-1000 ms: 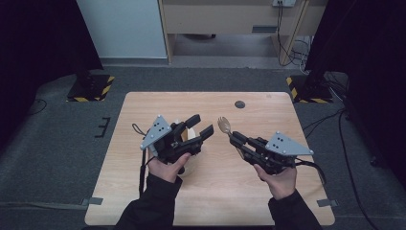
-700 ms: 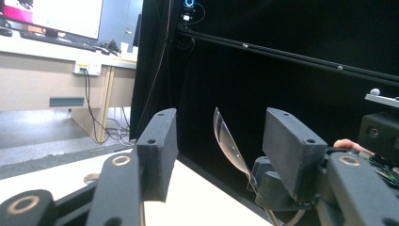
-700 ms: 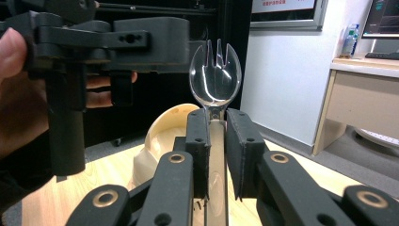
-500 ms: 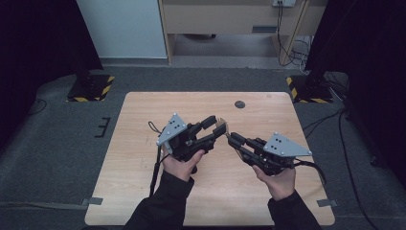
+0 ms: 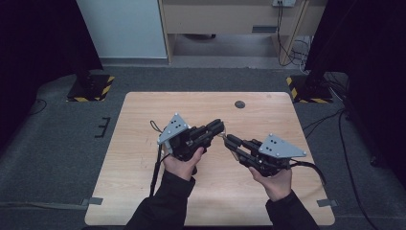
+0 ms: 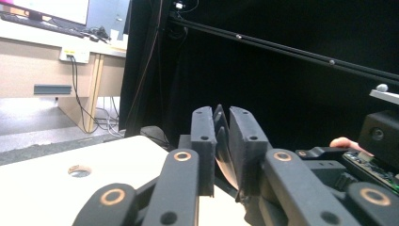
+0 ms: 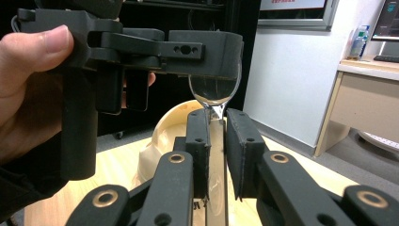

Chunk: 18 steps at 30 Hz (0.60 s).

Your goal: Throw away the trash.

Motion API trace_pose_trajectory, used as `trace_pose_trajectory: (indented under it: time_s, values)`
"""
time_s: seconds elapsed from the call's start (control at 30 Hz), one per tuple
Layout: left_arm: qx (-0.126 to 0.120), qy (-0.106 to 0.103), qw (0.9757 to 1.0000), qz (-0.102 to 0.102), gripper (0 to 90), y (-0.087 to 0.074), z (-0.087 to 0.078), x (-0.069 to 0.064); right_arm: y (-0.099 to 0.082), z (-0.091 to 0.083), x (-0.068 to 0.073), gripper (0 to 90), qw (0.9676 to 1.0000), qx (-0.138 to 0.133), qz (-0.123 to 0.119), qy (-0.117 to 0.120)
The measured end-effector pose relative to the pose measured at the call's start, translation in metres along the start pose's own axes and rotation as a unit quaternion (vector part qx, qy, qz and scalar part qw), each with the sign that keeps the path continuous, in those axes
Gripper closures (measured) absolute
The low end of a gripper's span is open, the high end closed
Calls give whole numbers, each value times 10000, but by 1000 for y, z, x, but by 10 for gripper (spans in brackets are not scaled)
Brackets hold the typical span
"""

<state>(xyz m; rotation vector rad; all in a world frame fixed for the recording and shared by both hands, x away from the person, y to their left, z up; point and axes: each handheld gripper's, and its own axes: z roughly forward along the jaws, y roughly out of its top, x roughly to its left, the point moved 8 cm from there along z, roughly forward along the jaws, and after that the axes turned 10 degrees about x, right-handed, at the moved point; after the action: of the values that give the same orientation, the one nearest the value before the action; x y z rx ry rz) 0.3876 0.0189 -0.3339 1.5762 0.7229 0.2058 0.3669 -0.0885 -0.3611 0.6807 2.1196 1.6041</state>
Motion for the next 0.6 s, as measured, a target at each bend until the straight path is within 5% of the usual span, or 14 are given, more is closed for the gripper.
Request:
trace_pose_trajectory:
  time_s: [0.33, 0.6]
  values:
    - [-3, -13, 9999, 126, 830, 3, -9, 0, 4, -2, 1, 713, 9995, -138, 254, 121]
    - [-188, 192, 9991, 340, 830, 16, -49, 7, 6, -16, -19, 587, 9987, -258, 379, -210]
